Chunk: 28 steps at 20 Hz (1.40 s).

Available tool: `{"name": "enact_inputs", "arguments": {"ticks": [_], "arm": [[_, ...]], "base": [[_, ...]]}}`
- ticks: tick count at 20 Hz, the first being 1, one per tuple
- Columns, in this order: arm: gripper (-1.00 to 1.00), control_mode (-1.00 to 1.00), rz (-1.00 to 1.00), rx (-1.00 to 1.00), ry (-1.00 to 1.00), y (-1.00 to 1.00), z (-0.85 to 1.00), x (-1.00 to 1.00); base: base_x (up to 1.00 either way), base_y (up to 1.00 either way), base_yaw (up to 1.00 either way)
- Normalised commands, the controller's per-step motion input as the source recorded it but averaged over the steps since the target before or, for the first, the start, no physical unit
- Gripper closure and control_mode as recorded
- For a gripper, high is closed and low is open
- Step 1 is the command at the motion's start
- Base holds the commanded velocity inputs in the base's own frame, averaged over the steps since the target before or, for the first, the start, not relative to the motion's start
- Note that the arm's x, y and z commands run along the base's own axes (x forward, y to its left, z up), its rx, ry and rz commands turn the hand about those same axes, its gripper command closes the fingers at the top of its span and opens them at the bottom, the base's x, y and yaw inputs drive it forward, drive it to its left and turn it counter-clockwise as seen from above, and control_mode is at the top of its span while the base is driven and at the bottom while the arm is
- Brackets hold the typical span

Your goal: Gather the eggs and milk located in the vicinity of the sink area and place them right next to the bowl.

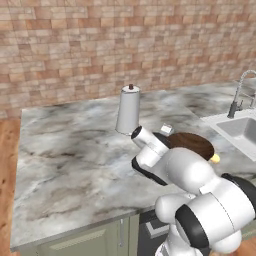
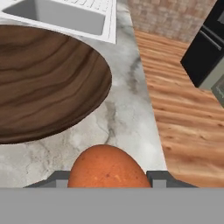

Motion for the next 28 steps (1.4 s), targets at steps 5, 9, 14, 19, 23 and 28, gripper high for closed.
{"name": "enact_inputs", "arguments": {"ticks": [5,9,14,19,23,28], "arm": [[1.00,-1.00,0.00,0.00,0.00,0.00,-0.14,0.12],[1.00,-1.00,0.00,0.00,0.00,0.00,-0.23,0.34],[1.00,-1.00,0.00,0.00,0.00,0.01,-0.17,0.38],[1.00,-1.00,0.00,0.00,0.00,0.03,-0.09,0.28],[1.00,-1.00,0.00,0.00,0.03,0.00,-0.02,0.16],[1.00,-1.00,0.00,0.00,0.02,0.00,-0.08,0.18]], "base": [[0.00,0.00,0.00],[0.00,0.00,0.00],[0.00,0.00,0.00],[0.00,0.00,0.00],[0.00,0.00,0.00],[0.00,0.00,0.00]]}}
